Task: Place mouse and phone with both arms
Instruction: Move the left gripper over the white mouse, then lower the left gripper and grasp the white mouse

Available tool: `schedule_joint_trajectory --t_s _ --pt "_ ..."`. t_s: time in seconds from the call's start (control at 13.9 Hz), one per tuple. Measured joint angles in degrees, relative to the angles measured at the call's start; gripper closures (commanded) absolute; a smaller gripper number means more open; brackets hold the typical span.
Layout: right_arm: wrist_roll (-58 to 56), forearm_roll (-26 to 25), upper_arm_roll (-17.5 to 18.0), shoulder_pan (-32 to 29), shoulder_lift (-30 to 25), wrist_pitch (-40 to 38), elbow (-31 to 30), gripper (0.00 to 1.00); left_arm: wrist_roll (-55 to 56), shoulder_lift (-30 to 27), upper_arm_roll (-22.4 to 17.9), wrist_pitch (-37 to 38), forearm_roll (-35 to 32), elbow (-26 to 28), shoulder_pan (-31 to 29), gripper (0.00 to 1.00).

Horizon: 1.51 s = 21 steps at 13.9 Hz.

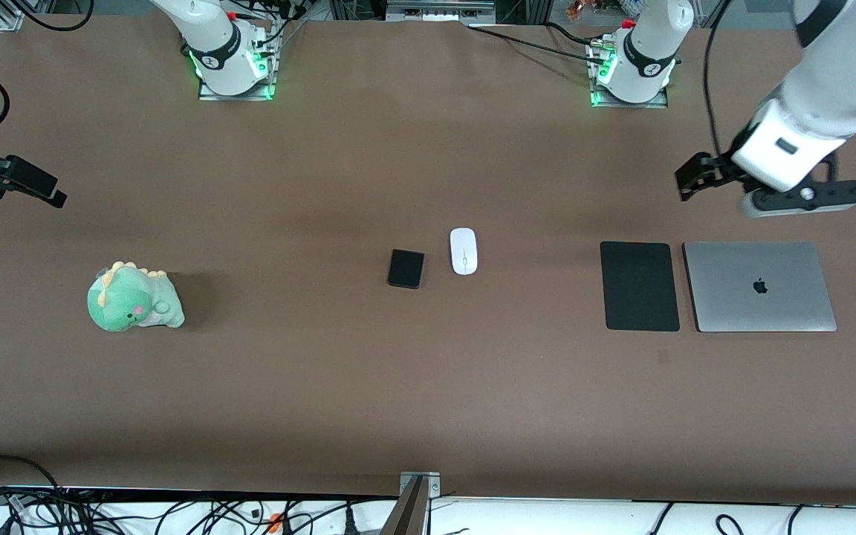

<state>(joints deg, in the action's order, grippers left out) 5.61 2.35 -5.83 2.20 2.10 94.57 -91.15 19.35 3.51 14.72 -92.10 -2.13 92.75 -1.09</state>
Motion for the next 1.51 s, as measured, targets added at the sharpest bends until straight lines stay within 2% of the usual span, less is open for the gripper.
schedule_joint_trajectory --t_s 0.36,0.72,1.01,1.51 --pt "0.0 0.0 0.12 0.01 0.0 -0.07 0.01 0.0 11.43 8.72 7.27 -0.93 0.0 -5.38 1.66 0.0" --pt "0.0 0.0 0.41 0.02 0.02 -0.18 0.0 0.0 22.36 16.28 7.6 -8.62 -0.71 -7.21 9.36 0.0" --pt "-0.08 0.0 0.71 0.64 0.18 -0.42 -0.01 0.0 31.63 22.48 7.71 -13.27 -6.3 -7.33 15.74 0.0" --pt "-0.07 0.0 0.91 2.34 1.15 -3.89 -0.39 0.0 37.82 31.04 7.68 -20.59 -10.63 -7.31 20.95 0.0"
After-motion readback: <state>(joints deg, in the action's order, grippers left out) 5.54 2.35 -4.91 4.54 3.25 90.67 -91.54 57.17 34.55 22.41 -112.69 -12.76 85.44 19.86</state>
